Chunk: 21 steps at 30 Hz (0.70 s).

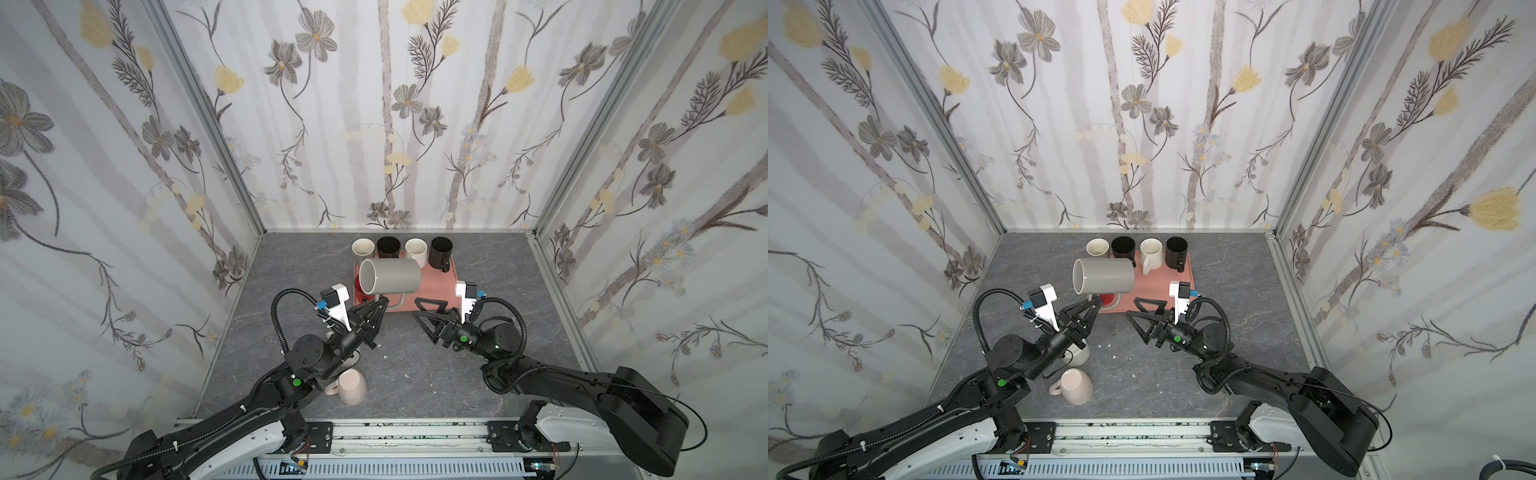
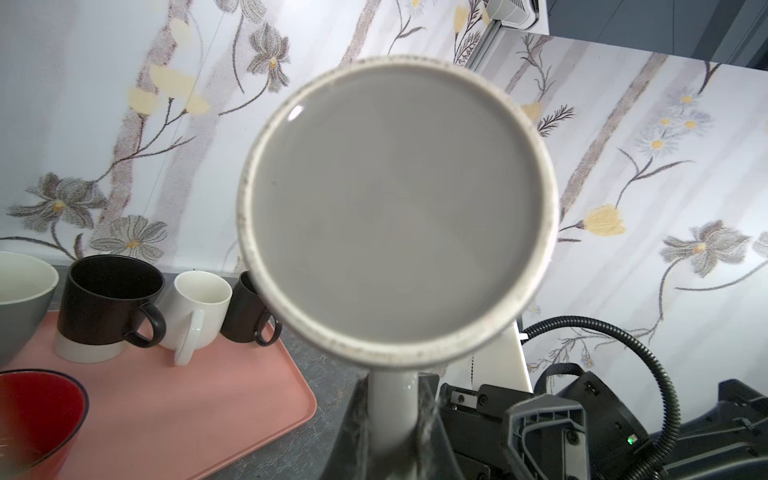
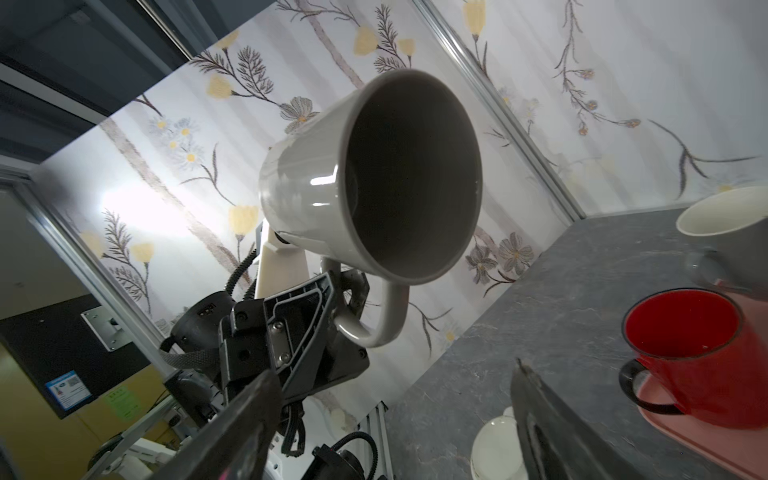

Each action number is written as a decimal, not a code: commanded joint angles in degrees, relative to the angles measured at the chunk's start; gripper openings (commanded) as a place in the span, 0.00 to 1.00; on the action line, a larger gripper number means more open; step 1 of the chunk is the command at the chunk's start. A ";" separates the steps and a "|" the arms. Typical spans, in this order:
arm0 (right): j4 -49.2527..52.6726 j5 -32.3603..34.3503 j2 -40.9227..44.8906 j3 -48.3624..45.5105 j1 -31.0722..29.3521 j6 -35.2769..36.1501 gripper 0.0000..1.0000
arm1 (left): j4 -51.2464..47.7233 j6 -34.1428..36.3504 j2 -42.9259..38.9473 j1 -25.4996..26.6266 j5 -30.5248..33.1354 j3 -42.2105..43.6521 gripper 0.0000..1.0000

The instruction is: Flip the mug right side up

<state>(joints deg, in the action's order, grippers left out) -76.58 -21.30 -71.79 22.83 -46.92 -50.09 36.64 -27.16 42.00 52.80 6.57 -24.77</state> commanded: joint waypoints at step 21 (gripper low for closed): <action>-15.06 -0.43 -11.43 9.53 -4.87 -5.60 0.00 | 4.46 -3.38 -2.29 -0.13 -0.76 0.15 0.04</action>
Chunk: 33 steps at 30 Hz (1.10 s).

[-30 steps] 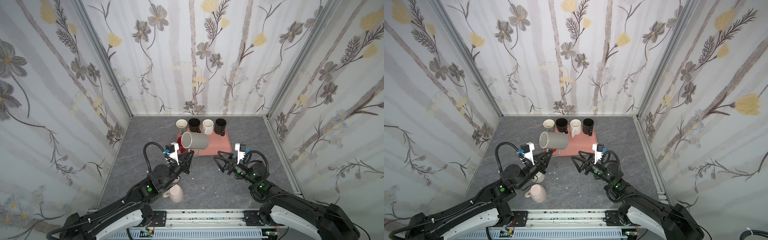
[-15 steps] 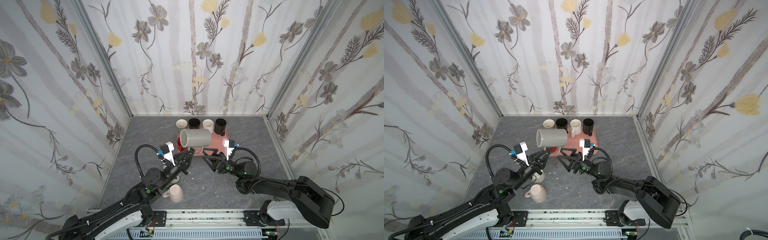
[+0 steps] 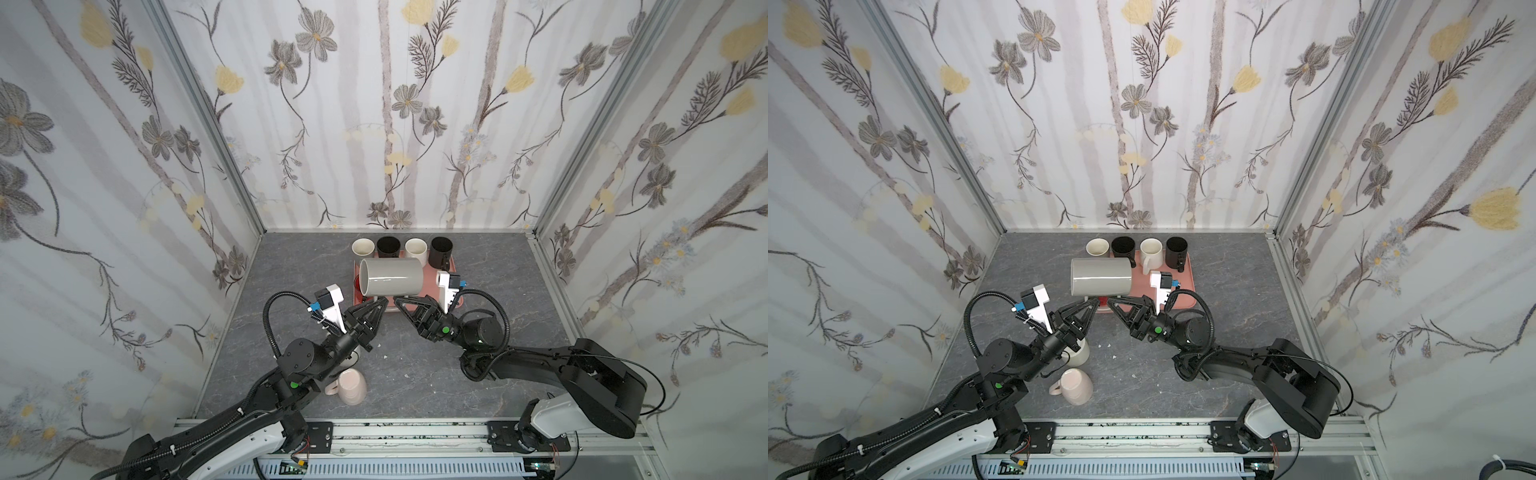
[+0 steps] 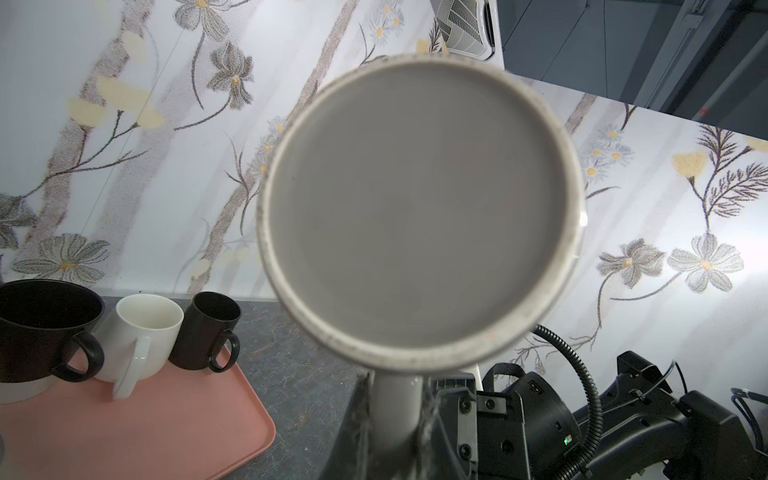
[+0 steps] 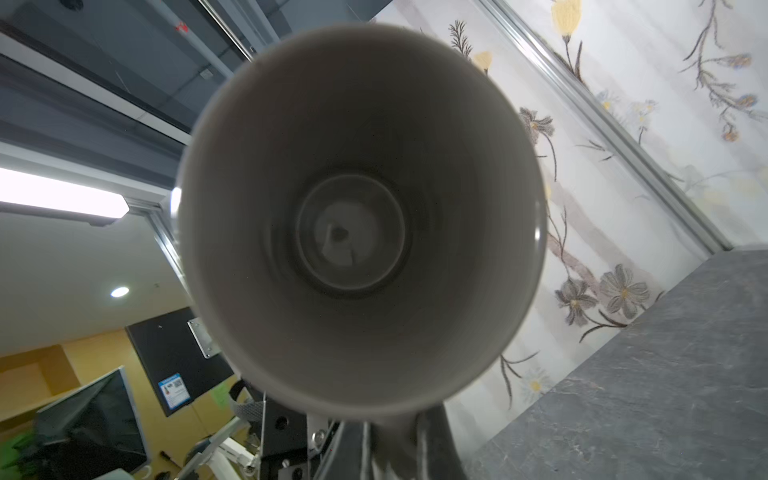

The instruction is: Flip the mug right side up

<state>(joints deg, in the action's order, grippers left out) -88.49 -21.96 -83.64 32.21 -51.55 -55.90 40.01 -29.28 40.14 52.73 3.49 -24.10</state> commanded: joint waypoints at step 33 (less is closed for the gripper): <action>107.03 36.35 -17.16 43.98 9.05 43.63 0.00 | -36.85 -5.01 -32.88 -0.02 20.94 6.51 1.00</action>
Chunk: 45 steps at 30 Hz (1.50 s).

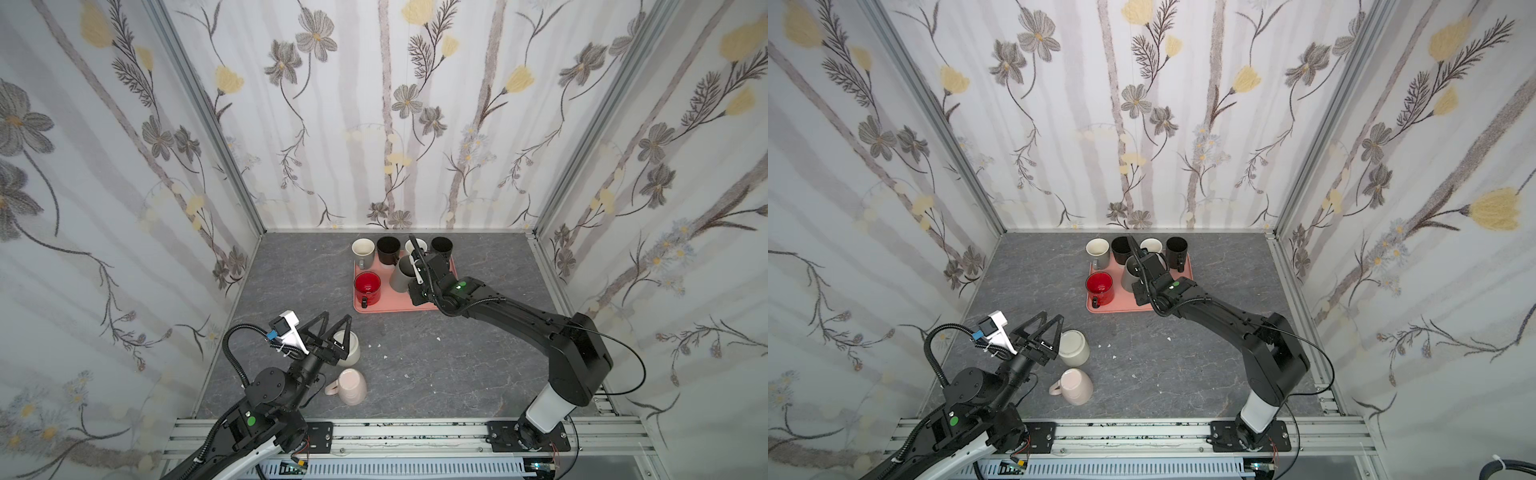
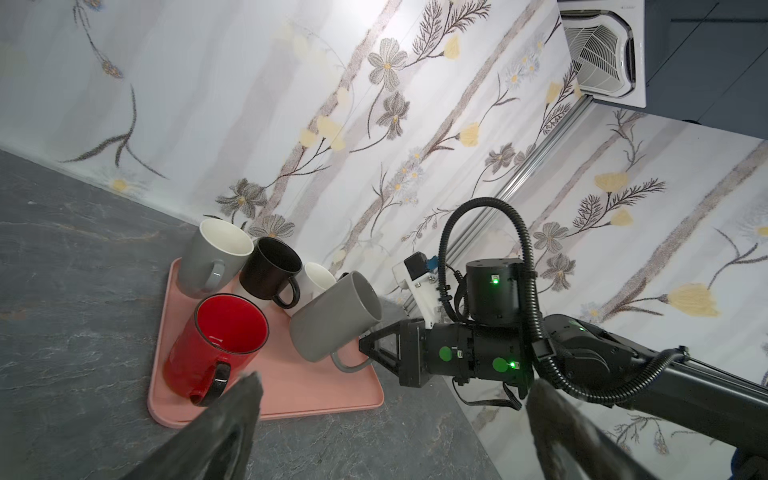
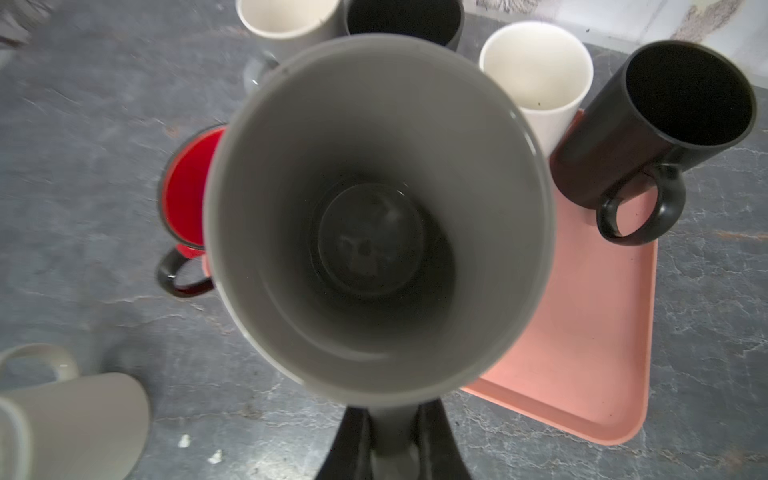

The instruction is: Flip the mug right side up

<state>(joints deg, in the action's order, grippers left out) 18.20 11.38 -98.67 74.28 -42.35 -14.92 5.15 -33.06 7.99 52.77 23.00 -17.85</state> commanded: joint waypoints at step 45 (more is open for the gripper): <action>-8.11 -2.03 3.67 -3.73 -8.01 1.56 0.69 | -8.99 -2.27 -1.33 -0.07 3.36 -2.76 1.00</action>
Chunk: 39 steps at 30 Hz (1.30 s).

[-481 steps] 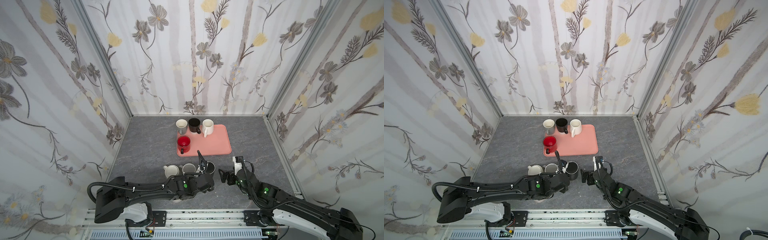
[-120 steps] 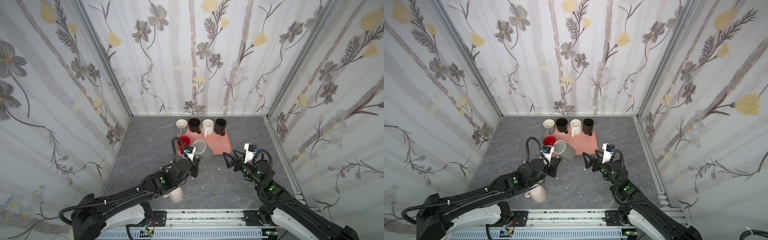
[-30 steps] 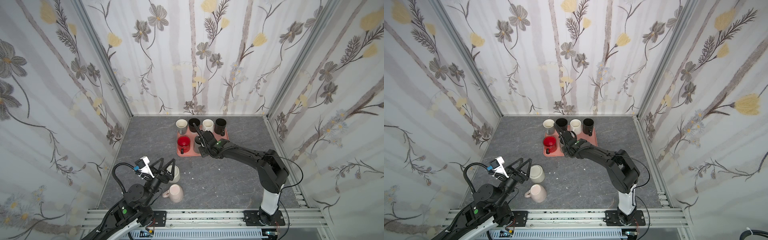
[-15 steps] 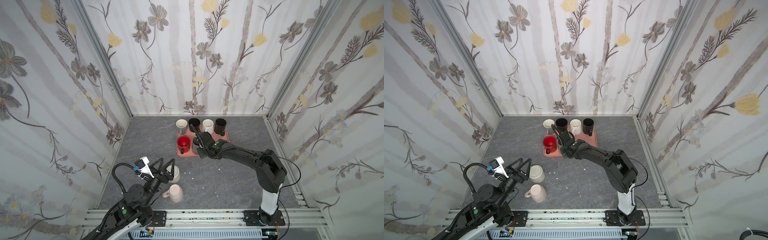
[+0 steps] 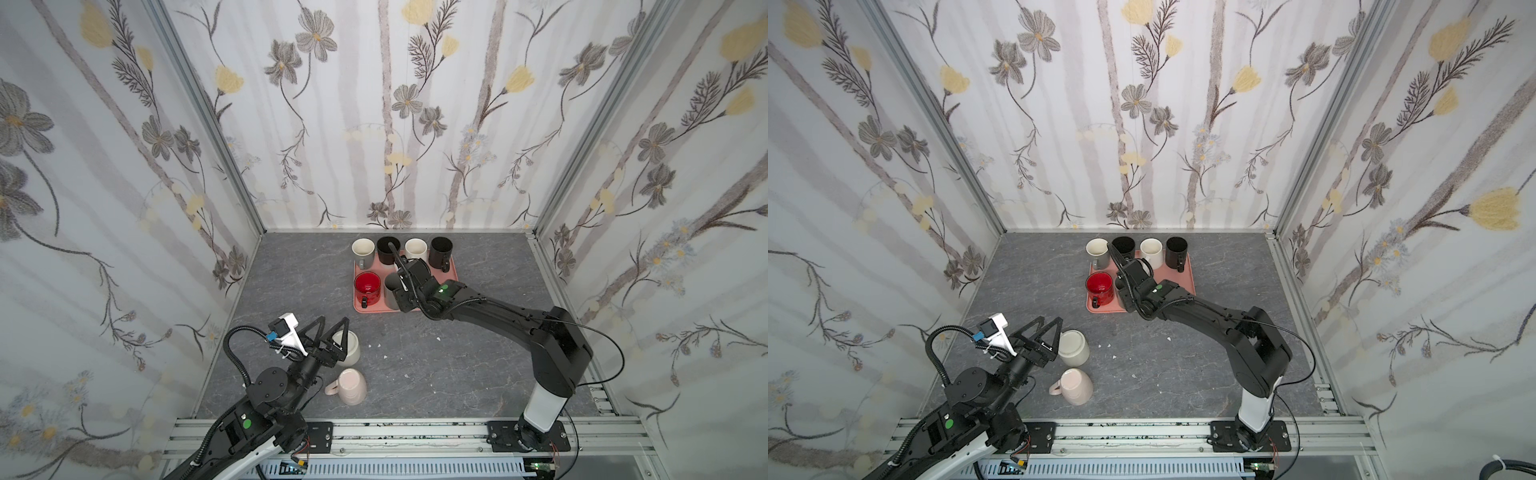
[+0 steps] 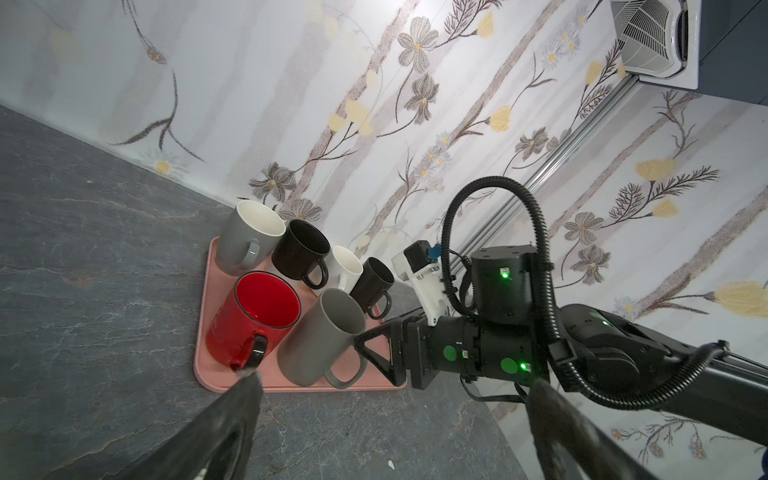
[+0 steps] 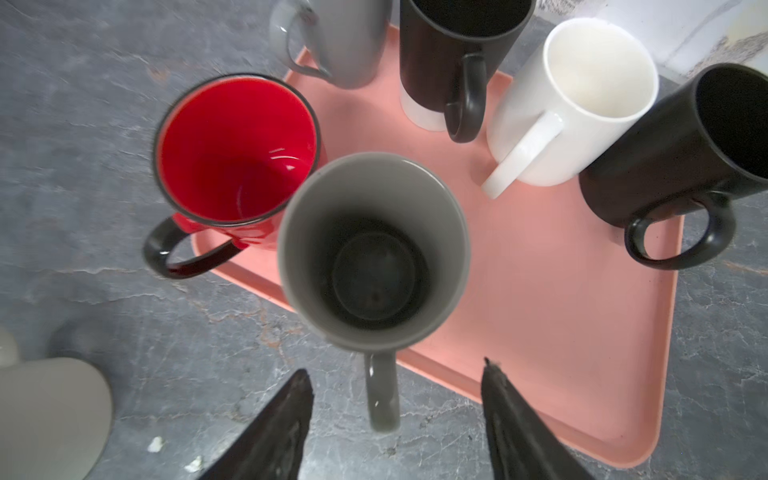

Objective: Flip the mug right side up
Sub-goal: 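Set the grey mug upright on the tray and open the right gripper, then move both grippers toward the upside-down pink and white mugs nearest the robot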

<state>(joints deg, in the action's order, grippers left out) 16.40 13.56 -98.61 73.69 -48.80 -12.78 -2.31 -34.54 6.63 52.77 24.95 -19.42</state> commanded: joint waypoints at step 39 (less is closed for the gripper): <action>-23.57 -6.40 25.60 -32.48 -7.11 -7.64 1.00 | -19.34 -35.71 27.28 13.80 -14.70 -1.46 0.71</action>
<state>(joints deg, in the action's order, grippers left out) -5.72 9.69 -73.71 42.04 -55.92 -20.08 -30.76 -72.14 32.49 66.39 12.23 -21.12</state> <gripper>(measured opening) 0.998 0.706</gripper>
